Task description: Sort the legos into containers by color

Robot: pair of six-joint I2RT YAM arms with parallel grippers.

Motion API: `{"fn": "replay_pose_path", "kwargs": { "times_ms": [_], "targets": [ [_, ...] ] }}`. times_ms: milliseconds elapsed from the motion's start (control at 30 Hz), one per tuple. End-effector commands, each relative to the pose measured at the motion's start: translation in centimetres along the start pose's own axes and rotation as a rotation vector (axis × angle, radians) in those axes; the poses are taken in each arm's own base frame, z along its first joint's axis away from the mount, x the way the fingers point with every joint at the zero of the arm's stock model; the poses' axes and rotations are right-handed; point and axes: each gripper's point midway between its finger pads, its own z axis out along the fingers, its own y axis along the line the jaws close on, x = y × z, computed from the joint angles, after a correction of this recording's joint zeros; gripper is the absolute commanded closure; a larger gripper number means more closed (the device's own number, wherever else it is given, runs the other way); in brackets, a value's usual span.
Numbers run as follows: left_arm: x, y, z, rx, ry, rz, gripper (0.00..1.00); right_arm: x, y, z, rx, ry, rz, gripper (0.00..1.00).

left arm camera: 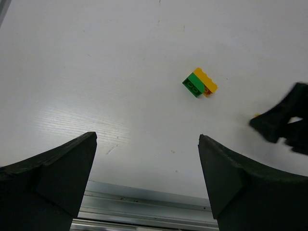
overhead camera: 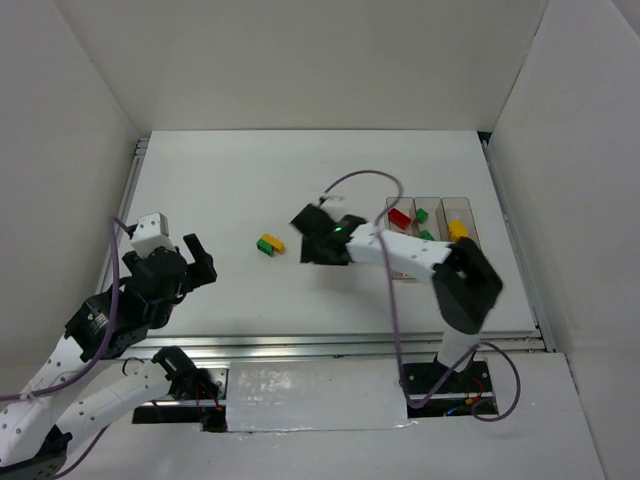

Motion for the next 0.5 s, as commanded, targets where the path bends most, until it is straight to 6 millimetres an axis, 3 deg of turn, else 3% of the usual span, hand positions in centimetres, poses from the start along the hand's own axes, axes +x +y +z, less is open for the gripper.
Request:
{"fn": "replay_pose_path", "kwargs": {
  "times_ms": [0, 67, 100, 167, 200, 400, 467],
  "targets": [
    [-0.9, -0.5, -0.3, 0.030, -0.028, -0.012, 0.00, -10.0, -9.4, -4.9, 0.028, -0.225, 0.267, 0.61],
    [-0.9, -0.6, -0.3, 0.031, -0.026, -0.013, 0.00, -10.3, -14.6, -4.9, 0.096, -0.240, 0.323, 0.61],
    [-0.9, -0.6, -0.3, 0.032, -0.026, -0.011, 0.00, -12.1, -18.8, -5.7, 0.146, -0.291, 0.411, 0.62],
    [-0.9, -0.5, -0.4, 0.033, -0.029, -0.013, 0.00, -12.6, -23.5, -6.1, 0.226, -0.310, 0.472, 0.62],
    [-1.0, -0.5, -0.4, 0.037, -0.030, -0.016, 0.00, -13.0, -27.4, -6.1, 0.295, -0.317, 0.542, 0.62],
    [-0.9, -0.8, -0.3, 0.049, -0.028, -0.011, 0.00, -12.5, -37.1, -6.1, 0.472, -0.339, 0.743, 0.60],
    [-0.7, -1.0, -0.1, 0.047, -0.018, -0.002, 0.01, -12.7, -38.2, -5.9, 0.492, -0.356, 0.779, 0.60]
  ]
}}
